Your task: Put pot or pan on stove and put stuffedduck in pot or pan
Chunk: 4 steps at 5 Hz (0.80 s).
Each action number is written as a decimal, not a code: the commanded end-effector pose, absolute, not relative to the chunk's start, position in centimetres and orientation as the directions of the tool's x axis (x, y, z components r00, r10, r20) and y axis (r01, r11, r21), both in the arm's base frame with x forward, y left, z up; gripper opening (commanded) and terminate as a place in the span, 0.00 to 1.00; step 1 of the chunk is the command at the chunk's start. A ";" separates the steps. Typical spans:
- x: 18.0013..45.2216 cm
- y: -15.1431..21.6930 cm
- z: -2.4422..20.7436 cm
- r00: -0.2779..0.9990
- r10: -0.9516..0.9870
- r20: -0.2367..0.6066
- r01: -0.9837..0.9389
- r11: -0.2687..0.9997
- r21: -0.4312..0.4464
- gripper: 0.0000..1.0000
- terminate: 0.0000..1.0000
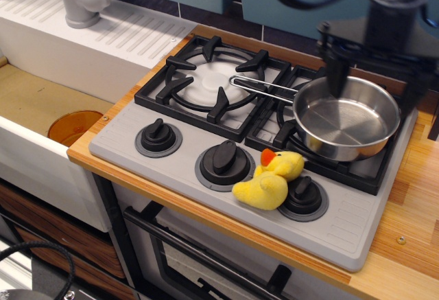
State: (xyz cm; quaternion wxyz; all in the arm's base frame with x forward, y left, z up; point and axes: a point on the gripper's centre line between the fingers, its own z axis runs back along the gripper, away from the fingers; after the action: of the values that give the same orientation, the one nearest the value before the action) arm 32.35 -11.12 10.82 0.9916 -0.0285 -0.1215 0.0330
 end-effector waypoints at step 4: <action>30.9 -8.9 11.2 0.947 0.046 0.319 -0.042 0.999 -0.020 1.00 0.00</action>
State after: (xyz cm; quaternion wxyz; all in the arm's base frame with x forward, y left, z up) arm 29.97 -8.52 9.06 0.9916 0.0072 -0.1263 0.0288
